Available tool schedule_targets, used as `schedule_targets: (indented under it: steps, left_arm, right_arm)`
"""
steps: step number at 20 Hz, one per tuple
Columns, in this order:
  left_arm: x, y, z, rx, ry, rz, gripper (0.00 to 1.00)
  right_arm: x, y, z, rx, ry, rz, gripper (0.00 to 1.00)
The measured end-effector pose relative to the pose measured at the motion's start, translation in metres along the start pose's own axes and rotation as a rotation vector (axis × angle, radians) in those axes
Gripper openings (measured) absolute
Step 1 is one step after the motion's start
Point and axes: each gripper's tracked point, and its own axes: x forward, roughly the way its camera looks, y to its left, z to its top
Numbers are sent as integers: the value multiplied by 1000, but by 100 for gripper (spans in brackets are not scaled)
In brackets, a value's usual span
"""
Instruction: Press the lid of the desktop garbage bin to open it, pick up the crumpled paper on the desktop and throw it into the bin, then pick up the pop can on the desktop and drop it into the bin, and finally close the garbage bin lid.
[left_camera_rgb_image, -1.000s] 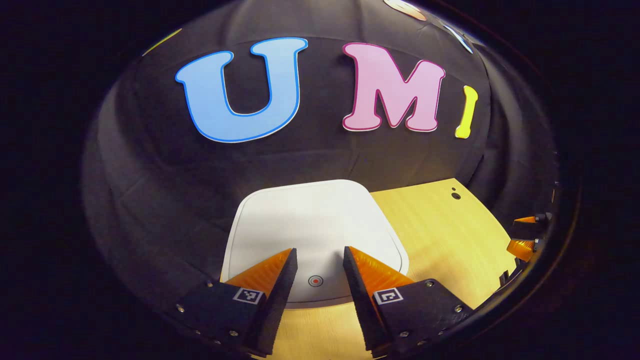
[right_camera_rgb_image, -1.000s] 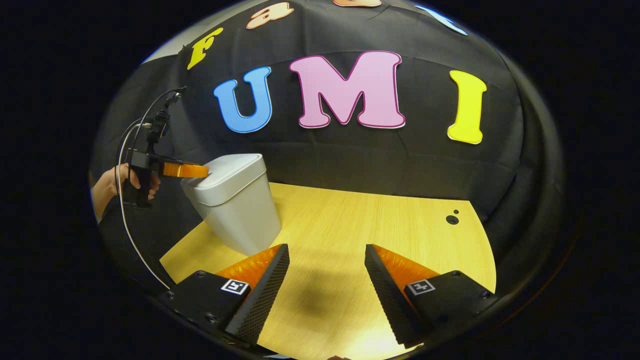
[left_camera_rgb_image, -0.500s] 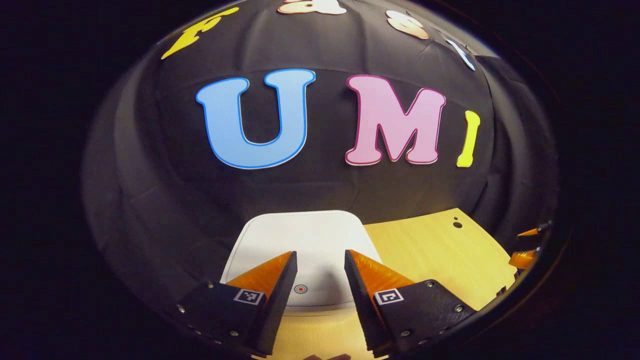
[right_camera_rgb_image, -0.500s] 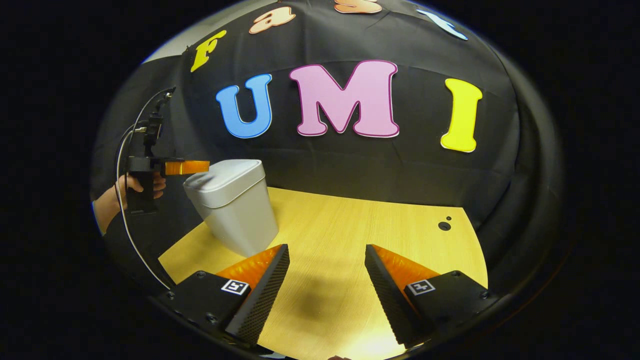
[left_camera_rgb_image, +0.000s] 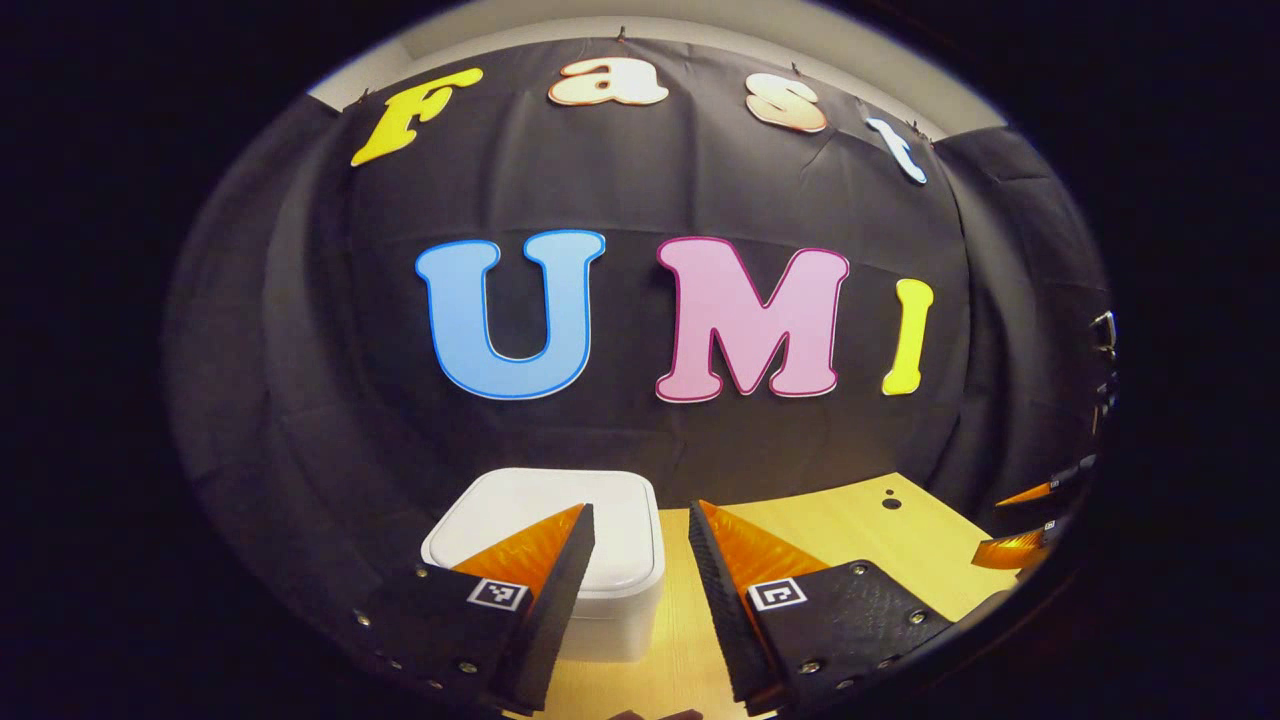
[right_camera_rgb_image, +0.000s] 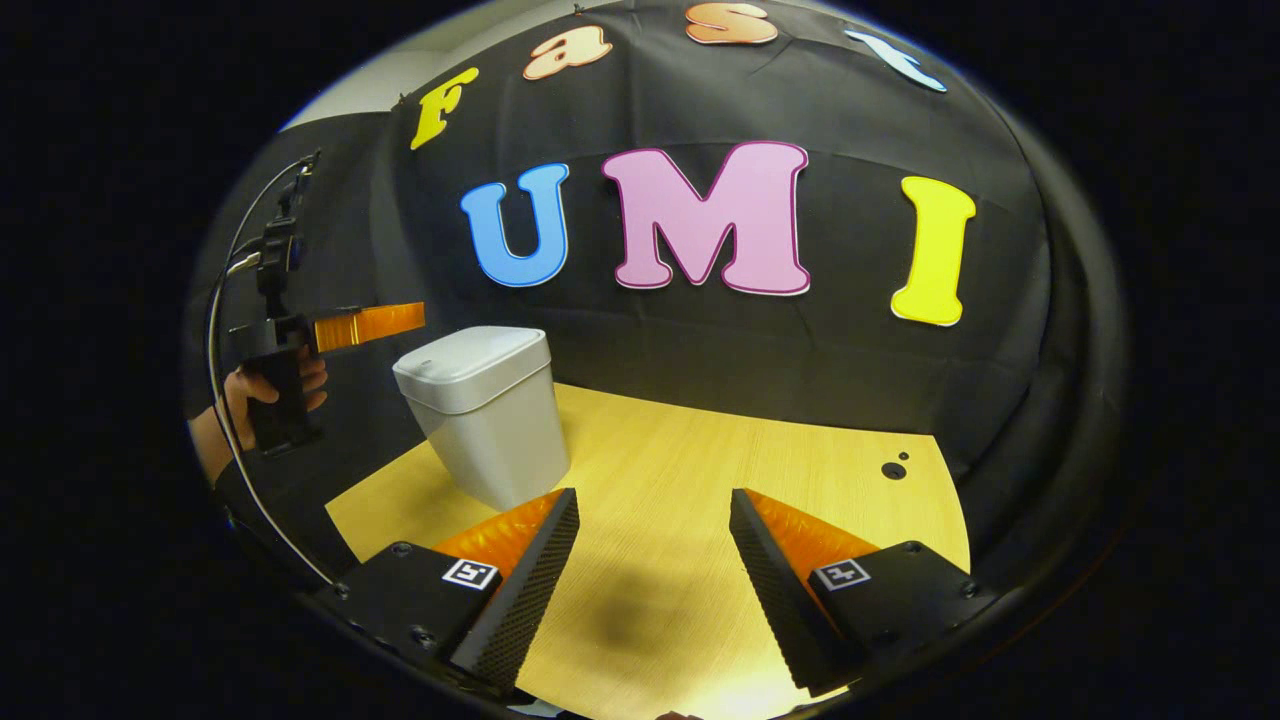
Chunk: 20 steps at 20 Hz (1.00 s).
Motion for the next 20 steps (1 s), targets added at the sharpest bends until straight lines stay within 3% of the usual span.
schedule_targets:
  steps: [4, 9, 12, 20]
  left_arm:
    - [-44, -35, 18, 25, -93, 27, 66]
    - [-86, -81, 37, -15, -171, -11, 65]
    - [-99, -96, 39, -48, -169, -65, 65]
    - [-124, -90, 22, -93, -110, -106, 65]
  right_arm:
    - [-16, -1, 22, -26, -102, -19, 98]
    - [-57, -6, 61, 1, -254, -142, 98]
    - [-84, -7, 78, -7, -309, -228, 98]
    - [-139, 14, 112, -37, -415, -315, 98]
